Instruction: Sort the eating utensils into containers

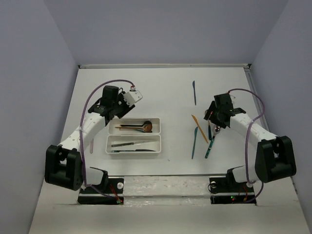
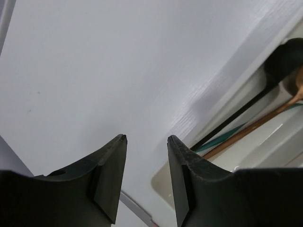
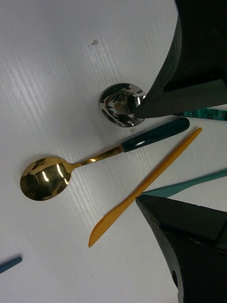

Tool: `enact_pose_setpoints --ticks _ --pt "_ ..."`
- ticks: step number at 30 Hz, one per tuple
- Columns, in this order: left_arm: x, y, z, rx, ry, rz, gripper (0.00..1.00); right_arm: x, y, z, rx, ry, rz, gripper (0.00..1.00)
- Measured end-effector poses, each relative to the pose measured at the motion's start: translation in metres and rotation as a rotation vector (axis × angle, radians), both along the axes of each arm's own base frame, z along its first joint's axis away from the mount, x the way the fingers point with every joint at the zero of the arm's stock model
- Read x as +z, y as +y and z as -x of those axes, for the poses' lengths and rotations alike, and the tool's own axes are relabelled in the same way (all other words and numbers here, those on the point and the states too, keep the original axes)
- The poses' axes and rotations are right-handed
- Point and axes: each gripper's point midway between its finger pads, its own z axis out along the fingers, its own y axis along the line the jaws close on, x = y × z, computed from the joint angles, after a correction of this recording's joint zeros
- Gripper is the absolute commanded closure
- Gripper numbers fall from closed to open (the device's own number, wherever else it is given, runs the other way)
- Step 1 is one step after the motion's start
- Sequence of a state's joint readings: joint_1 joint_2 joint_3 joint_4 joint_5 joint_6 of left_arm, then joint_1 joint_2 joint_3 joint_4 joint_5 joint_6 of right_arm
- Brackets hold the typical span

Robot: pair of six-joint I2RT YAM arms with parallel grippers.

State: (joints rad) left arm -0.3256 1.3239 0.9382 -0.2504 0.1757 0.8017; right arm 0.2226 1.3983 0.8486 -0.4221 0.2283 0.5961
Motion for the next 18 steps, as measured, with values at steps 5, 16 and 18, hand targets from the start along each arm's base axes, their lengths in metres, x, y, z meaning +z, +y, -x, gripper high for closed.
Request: enact_pose_setpoints --ticks 5,16,18 --pt "0.016 0.043 -0.014 0.202 -0.024 0.098 0.46 0.005 -0.005 0.018 -0.089 0.032 -0.044 0.34" --pt "0.019 0.049 -0.007 0.242 -0.048 0.197 0.46 -0.024 -0.013 0.085 -0.182 0.310 -0.029 0.46" --pt "0.017 0.049 -0.004 0.238 -0.047 0.200 0.46 -0.027 -0.014 0.094 -0.189 0.330 -0.033 0.47"
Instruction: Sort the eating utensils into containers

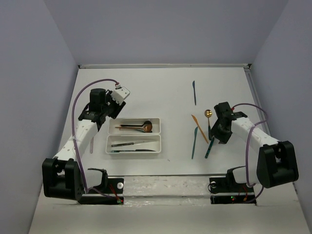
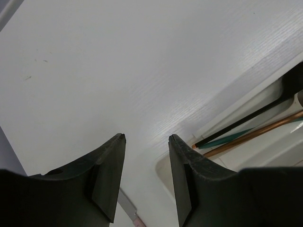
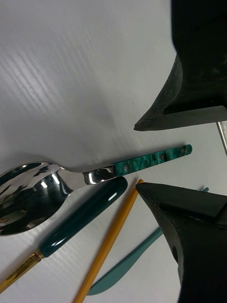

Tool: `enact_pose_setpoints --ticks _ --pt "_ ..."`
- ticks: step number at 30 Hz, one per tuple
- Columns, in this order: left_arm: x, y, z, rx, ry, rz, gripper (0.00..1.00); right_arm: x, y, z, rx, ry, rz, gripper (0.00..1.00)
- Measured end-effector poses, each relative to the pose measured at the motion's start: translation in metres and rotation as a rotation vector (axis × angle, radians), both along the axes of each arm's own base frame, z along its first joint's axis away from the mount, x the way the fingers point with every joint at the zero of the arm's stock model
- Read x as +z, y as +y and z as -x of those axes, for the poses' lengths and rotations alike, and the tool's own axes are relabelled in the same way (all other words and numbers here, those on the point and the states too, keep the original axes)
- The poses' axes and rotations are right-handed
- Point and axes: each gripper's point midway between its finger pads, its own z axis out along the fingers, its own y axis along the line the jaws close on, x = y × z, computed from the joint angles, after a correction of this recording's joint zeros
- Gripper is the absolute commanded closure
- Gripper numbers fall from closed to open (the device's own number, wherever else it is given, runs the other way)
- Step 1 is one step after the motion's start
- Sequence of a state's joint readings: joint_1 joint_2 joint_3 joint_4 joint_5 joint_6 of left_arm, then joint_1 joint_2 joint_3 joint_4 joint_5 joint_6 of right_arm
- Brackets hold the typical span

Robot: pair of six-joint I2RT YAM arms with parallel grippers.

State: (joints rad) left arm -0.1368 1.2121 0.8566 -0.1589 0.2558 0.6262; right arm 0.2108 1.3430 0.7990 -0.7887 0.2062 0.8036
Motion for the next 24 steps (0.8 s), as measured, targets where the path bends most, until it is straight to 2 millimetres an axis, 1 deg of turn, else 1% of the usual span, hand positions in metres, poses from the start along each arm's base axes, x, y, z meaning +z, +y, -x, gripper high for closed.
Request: enact_pose_setpoints --ticks 3,6,12,13,15,16,18,19,21,22,24 --pt "0.001 -0.001 0.004 -0.006 -0.008 0.007 0.46 -0.003 0.002 0.011 0.001 -0.001 -0.027 0.48" --pt "0.008 -0.003 0.003 -0.016 -0.030 0.017 0.46 -0.008 0.006 0.020 0.007 0.013 -0.053 0.49" --pt "0.011 -0.004 0.004 -0.023 -0.041 0.023 0.46 -0.025 0.010 0.024 0.012 0.067 -0.067 0.50" --pt "0.011 -0.005 0.004 -0.025 -0.041 0.024 0.46 -0.027 0.010 0.025 0.012 0.073 -0.067 0.52" --pt "0.012 -0.005 0.004 -0.026 -0.041 0.025 0.46 -0.029 0.010 0.024 0.013 0.075 -0.065 0.53" --pt "0.012 -0.005 0.004 -0.026 -0.041 0.025 0.46 -0.029 0.010 0.024 0.013 0.076 -0.065 0.54" --pt "0.012 -0.005 0.004 -0.027 -0.042 0.027 0.46 -0.030 0.010 0.023 0.016 0.080 -0.063 0.62" --pt "0.012 -0.005 0.004 -0.029 -0.042 0.029 0.46 -0.030 0.009 0.024 0.018 0.085 -0.061 0.69" --pt "0.013 -0.005 0.004 -0.030 -0.043 0.030 0.46 -0.030 0.009 0.024 0.023 0.093 -0.058 0.77" --pt "0.013 -0.005 0.004 -0.030 -0.045 0.031 0.46 -0.030 0.009 0.024 0.027 0.097 -0.056 0.83" --pt "0.014 -0.005 0.004 -0.031 -0.050 0.033 0.46 -0.030 0.009 0.023 0.034 0.097 -0.055 0.88"
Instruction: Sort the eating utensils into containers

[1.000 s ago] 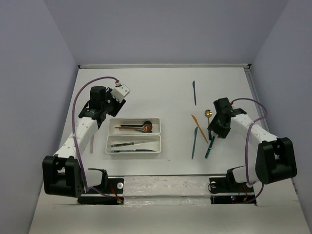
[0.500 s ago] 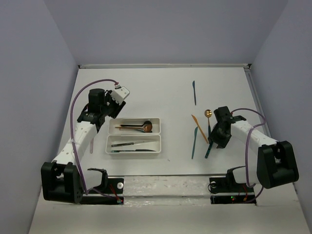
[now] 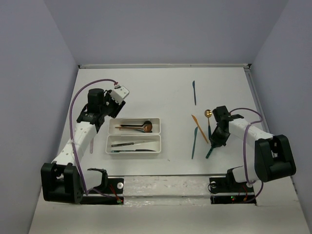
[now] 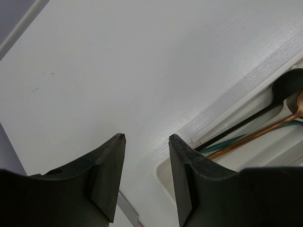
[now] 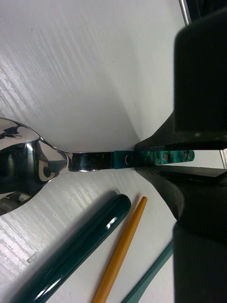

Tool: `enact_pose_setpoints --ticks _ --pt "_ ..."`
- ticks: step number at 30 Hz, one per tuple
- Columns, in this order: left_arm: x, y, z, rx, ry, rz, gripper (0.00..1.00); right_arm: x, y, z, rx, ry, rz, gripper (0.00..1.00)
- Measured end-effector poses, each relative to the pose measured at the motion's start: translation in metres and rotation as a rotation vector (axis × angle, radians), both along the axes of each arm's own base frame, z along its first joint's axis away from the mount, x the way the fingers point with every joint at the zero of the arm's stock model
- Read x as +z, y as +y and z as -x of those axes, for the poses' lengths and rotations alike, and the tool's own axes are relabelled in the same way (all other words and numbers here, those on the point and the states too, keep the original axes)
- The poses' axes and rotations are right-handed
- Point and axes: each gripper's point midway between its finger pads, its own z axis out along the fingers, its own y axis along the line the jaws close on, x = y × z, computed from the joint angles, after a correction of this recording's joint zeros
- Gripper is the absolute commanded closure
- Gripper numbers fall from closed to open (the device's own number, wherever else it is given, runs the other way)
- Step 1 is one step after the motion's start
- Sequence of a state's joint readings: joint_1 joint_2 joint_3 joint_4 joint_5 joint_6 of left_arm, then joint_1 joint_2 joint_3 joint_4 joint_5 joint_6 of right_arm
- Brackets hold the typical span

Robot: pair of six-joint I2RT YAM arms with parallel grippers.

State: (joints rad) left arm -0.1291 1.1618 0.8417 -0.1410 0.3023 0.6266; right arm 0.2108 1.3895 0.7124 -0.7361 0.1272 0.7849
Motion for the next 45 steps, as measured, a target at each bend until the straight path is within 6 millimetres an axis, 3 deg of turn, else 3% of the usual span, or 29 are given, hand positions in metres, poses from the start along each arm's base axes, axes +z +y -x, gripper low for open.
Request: enact_pose_setpoints --ticks 7,16,21,27,29,30,33,35,36,39,41,43,45 --pt "0.000 0.000 0.001 0.000 -0.007 0.001 0.45 0.001 0.000 -0.002 0.003 -0.009 0.002 1.00" --pt "0.003 0.001 0.002 0.000 -0.017 0.004 0.45 0.013 0.003 -0.011 0.030 -0.060 -0.016 1.00" --pt "0.003 0.002 0.002 0.004 -0.019 0.004 0.45 0.055 0.008 -0.034 0.034 -0.210 -0.044 1.00" --pt "0.004 0.002 0.002 0.009 -0.017 0.011 0.45 0.127 0.010 -0.055 0.004 -0.476 -0.089 1.00" --pt "0.006 -0.002 0.003 -0.010 -0.018 0.029 0.44 0.165 0.012 -0.065 -0.029 -0.607 -0.129 1.00" --pt "0.007 -0.003 0.004 -0.014 -0.021 0.033 0.44 0.173 0.013 -0.069 -0.038 -0.639 -0.141 1.00" --pt "0.018 -0.019 0.014 -0.087 -0.006 0.088 0.41 0.189 0.025 -0.081 -0.045 -0.692 -0.182 1.00" --pt "0.037 -0.038 0.020 -0.158 -0.019 0.127 0.39 0.197 0.040 -0.091 -0.023 -0.716 -0.206 1.00" --pt "0.049 -0.049 0.023 -0.193 -0.031 0.146 0.37 0.202 0.055 -0.099 -0.002 -0.729 -0.221 1.00" --pt "0.094 -0.109 0.045 -0.384 -0.087 0.225 0.31 0.211 0.106 -0.115 0.088 -0.741 -0.280 1.00" --pt "0.109 -0.138 0.063 -0.486 -0.092 0.273 0.29 0.217 0.135 -0.122 0.132 -0.756 -0.328 1.00" --pt "0.114 -0.160 0.079 -0.554 -0.064 0.327 0.25 0.221 0.163 -0.124 0.168 -0.770 -0.380 1.00" --pt "0.110 -0.172 0.086 -0.579 -0.018 0.358 0.23 0.224 0.179 -0.125 0.184 -0.780 -0.412 1.00"
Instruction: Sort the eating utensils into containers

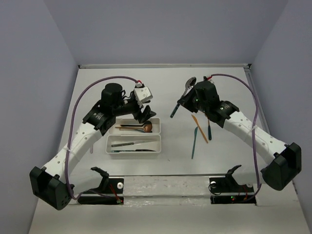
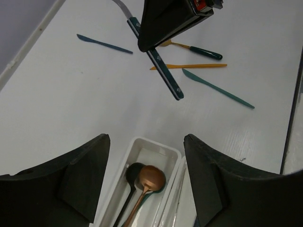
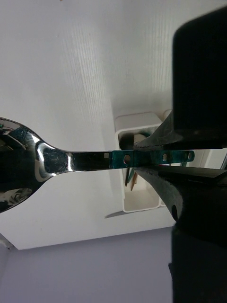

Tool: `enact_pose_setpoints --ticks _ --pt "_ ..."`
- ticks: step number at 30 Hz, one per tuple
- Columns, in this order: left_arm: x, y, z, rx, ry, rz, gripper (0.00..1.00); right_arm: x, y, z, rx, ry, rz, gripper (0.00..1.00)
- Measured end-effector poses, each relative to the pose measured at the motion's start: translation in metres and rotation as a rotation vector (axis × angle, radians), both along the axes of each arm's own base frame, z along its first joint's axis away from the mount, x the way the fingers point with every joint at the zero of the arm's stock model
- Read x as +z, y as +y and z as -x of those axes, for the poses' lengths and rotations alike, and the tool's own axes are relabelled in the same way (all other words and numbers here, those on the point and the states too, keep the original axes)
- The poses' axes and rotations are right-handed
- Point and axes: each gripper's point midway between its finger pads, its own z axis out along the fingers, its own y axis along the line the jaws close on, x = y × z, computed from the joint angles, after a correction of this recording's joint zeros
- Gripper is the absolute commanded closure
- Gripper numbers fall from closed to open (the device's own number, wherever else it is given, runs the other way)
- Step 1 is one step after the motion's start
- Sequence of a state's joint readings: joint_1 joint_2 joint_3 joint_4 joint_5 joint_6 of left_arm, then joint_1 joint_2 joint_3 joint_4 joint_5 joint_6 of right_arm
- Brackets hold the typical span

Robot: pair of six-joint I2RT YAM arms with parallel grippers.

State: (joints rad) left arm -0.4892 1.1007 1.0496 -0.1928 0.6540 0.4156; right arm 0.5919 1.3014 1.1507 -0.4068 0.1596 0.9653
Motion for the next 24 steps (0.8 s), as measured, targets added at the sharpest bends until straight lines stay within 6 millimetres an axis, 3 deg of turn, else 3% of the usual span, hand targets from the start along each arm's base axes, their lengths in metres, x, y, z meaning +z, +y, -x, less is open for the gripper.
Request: enact_pose_setpoints --ticks 7,12,16,18,20,24 --pt "-0.032 -0.024 -0.002 -0.016 0.150 -0.008 0.20 0.018 0.049 -0.001 0.077 -0.048 -0.068 1.00" --pt "-0.039 -0.034 -0.003 -0.020 0.192 0.004 0.20 0.019 0.076 0.001 0.124 -0.057 -0.094 1.00" --pt "-0.035 -0.036 -0.008 -0.006 0.179 0.020 0.23 0.013 0.086 0.001 0.141 -0.044 -0.099 1.00" --pt "-0.035 -0.037 -0.012 0.008 0.176 0.022 0.31 0.011 0.090 0.002 0.147 -0.042 -0.103 1.00" --pt "-0.040 -0.037 -0.016 0.023 0.187 0.015 0.38 0.011 0.092 0.003 0.156 -0.040 -0.108 1.00" --pt "-0.056 -0.036 -0.025 0.063 0.208 -0.020 0.38 0.015 0.097 0.004 0.168 -0.050 -0.125 1.00"
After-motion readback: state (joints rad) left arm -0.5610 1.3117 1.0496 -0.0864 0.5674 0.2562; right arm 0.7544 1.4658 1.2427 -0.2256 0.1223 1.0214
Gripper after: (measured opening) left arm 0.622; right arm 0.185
